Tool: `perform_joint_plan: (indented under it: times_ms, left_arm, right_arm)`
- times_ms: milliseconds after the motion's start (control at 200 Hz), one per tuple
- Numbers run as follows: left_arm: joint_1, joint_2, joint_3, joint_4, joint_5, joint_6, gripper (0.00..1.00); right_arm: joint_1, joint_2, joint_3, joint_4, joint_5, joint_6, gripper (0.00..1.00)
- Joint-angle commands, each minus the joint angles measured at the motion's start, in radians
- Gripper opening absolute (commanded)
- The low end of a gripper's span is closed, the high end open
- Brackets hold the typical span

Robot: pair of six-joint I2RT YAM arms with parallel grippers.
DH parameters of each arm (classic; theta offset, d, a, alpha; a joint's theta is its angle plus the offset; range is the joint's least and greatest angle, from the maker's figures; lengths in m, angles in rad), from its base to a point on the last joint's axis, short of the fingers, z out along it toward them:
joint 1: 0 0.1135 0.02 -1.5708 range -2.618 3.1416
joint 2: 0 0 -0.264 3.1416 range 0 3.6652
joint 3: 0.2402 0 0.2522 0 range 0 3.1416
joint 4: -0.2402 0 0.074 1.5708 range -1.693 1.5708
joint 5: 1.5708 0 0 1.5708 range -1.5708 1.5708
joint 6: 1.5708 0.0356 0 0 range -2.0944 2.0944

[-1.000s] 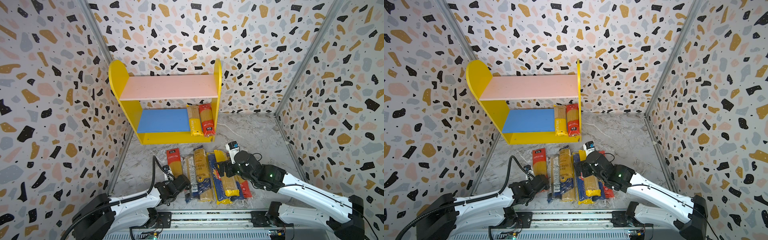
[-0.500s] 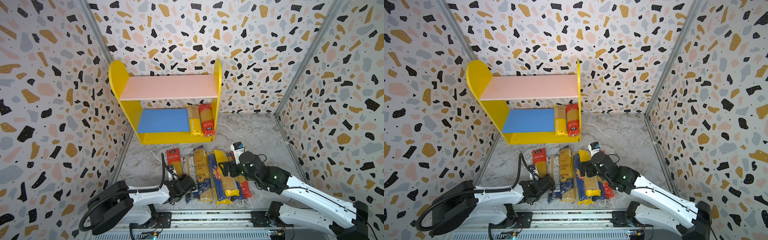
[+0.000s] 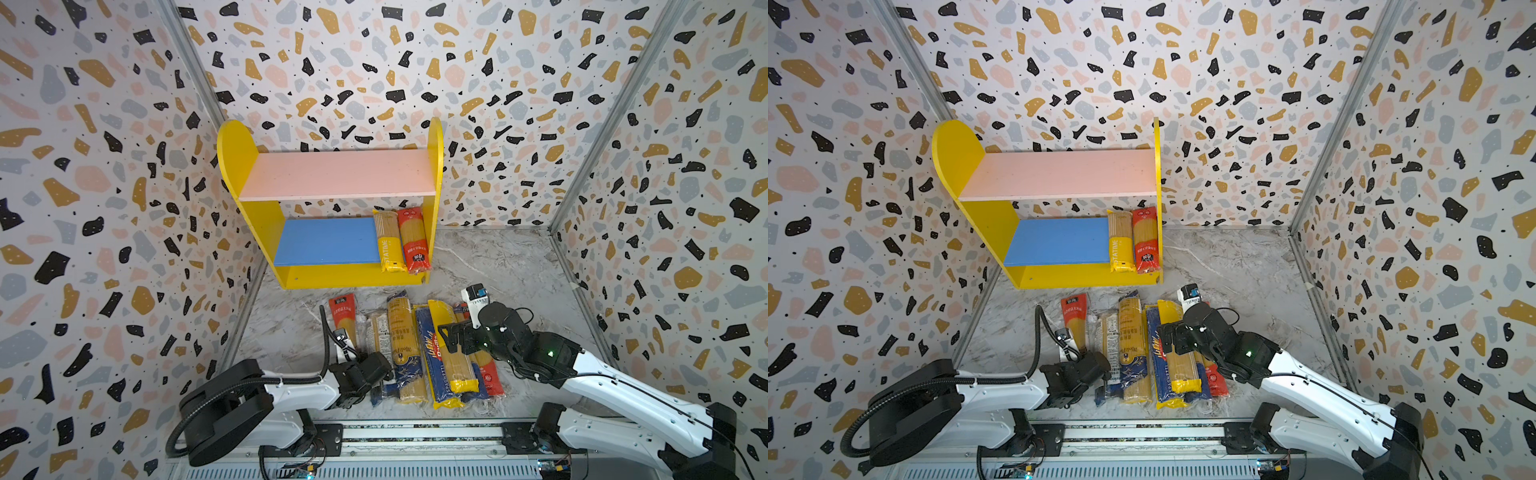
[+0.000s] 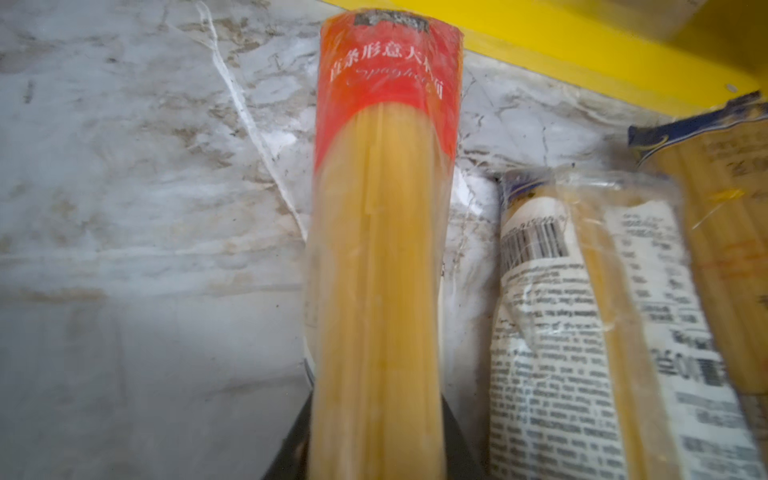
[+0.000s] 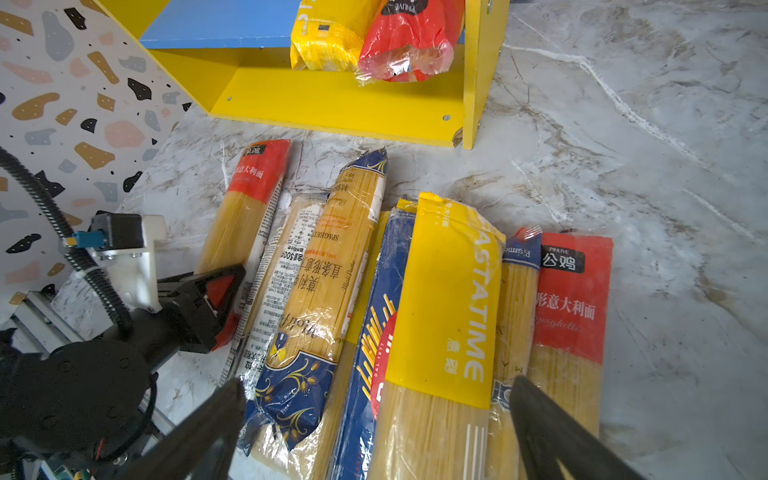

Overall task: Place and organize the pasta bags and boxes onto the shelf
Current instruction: 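Grasp the red-and-clear spaghetti bag with the left gripper and lift it upright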

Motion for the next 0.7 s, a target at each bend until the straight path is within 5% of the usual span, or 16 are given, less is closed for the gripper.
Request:
perform_joint_plan:
  times_ms: [0, 100, 696]
  left_arm:
    - [-0.002, 0.003, -0.026, -0.115, 0.184, 0.009, 0.11]
    - [-0.002, -0.058, 0.005, -0.171, 0.155, 0.055, 0.00]
    - [-0.001, -0.403, 0.222, -0.447, -0.027, 0.224, 0.00]
  right_arm:
    - [-0.004, -0.001, 0.033, -0.007, -0.002, -0.008, 0.99]
    - [-0.007, 0.003, 0.036, -0.006, -0.005, -0.011, 0.99]
    - [-0.020, 0.043, 0.072, -0.002, -0.007, -0.025, 0.99]
